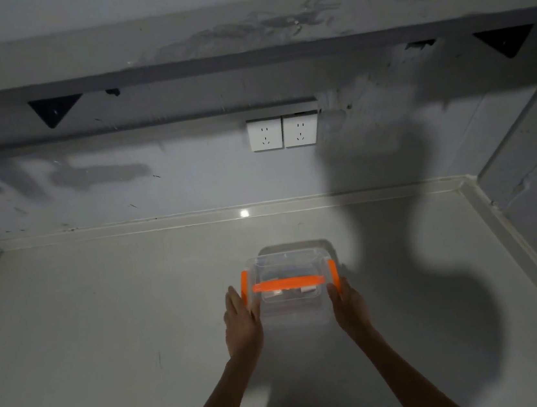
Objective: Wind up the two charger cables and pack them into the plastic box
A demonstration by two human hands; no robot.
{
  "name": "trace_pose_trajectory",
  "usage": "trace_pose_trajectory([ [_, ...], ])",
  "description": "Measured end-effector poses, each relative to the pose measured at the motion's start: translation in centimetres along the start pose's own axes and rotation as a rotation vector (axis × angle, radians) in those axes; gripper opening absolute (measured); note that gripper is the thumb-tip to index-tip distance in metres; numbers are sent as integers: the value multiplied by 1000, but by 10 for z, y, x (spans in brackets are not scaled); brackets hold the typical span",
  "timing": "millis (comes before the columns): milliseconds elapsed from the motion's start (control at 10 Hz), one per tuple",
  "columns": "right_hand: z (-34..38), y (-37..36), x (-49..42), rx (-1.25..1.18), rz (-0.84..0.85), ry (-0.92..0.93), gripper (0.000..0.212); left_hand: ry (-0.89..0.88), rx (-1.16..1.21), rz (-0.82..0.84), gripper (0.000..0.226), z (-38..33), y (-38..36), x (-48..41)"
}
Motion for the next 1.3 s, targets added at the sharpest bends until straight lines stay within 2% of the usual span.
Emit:
trace_pose_trajectory([
  [100,20,15,4,229,-166,179,68,-325,-306,-29,67,-16,1,-3],
  [200,42,5,27,327,-230,446,53,-506,-400,72,55,-21,-16,6],
  [300,40,-15,44,396,-279,540,36,-548,-410,151,43,-18,-30,16],
  [500,50,-27,1,391,-184,469,39,-587,-384,135,47,-39,-32,-21],
  [600,62,-24,-30,450,-116,422,38,-522,-512,208,43,-45,-44,-61],
  [700,70,-27,-52,468,-67,410,53,-429,-634,288,48,-39,-57,-89],
  [800,76,-27,-62,449,-80,434,70,-460,-675,297,40,-45,-60,-94],
  [900,75,-30,-64,506,-33,397,55,-482,-709,310,56,-53,-60,-92],
  [1000,79,-34,-71,567,99,339,49,-433,-741,334,51,-70,-53,-95],
  [1100,85,-35,-61,619,241,297,58,-386,-757,380,48,-78,-42,-90],
  [1200,104,-10,-43,587,175,369,63,-452,-806,328,44,-104,-16,-77],
  [1300,137,46,-30,446,-3,381,48,-571,-810,199,38,-154,31,-54],
])
Point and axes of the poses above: each hand's wrist, its own x-axis away from the middle knuckle, its own y-axis out of the back of the hand, z = x × y, the point moved 8 cm from there along -x, towards the middle knuckle, and after that the axes turned 10 degrees about x, right-handed, at the moved point
